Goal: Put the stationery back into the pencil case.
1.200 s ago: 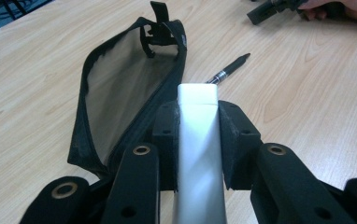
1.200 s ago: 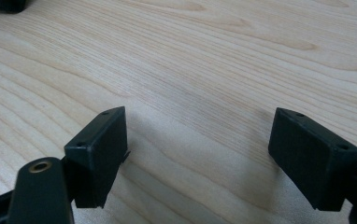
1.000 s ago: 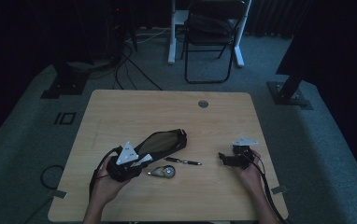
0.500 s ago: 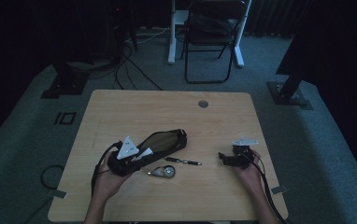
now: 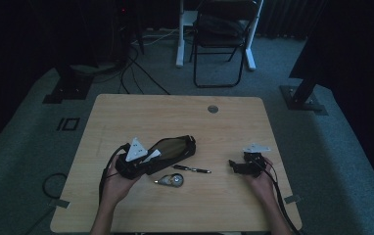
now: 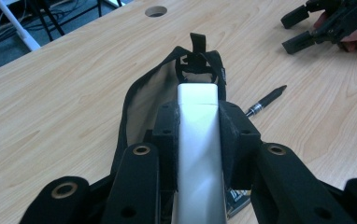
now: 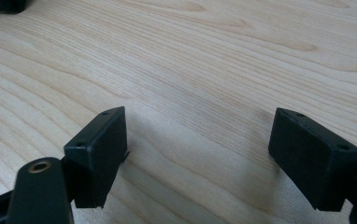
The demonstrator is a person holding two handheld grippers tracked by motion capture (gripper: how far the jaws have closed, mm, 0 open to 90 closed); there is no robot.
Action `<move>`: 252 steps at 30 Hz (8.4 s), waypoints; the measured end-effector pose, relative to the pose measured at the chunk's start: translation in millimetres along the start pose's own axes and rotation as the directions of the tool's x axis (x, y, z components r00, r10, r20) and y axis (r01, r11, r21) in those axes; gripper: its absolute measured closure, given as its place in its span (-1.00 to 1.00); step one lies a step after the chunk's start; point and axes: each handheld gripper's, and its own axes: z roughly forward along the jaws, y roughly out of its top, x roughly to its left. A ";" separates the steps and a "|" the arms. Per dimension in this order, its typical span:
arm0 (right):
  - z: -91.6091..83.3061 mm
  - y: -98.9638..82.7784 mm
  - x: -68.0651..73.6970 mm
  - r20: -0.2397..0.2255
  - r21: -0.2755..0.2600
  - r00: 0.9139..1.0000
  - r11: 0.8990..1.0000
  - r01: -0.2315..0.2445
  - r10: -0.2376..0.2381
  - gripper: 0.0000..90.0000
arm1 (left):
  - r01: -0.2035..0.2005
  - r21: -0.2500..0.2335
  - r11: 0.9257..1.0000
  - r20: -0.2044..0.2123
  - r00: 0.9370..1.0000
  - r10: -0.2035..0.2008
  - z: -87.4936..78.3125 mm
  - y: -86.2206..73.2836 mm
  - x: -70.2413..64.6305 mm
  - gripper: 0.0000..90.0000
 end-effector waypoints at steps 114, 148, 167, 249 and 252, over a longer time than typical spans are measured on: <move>0.1 0.1 0.0 -0.001 0.000 1.000 1.000 0.001 -0.001 -0.57 | 0.025 0.051 0.998 0.028 0.999 -0.027 99.5 23.1 18.5 0.57; 0.4 0.3 0.0 -0.005 0.000 1.000 1.000 0.005 -0.005 -0.58 | -0.004 0.074 0.997 0.054 0.999 0.000 99.8 19.2 10.3 0.27; 0.5 0.3 0.0 -0.005 0.000 1.000 1.000 0.005 -0.005 -0.58 | -0.051 0.022 0.998 0.108 0.993 0.048 75.0 26.4 -8.2 0.25; 0.4 0.3 0.0 -0.005 0.000 1.000 1.000 0.006 -0.006 -0.58 | -0.129 0.167 0.977 0.240 0.967 0.087 100.0 -38.1 -45.5 -0.11; 0.4 0.3 0.0 -0.005 0.000 1.000 1.000 0.006 -0.006 -0.58 | -0.143 0.181 0.973 0.231 0.968 0.099 102.1 -39.0 -46.4 -0.11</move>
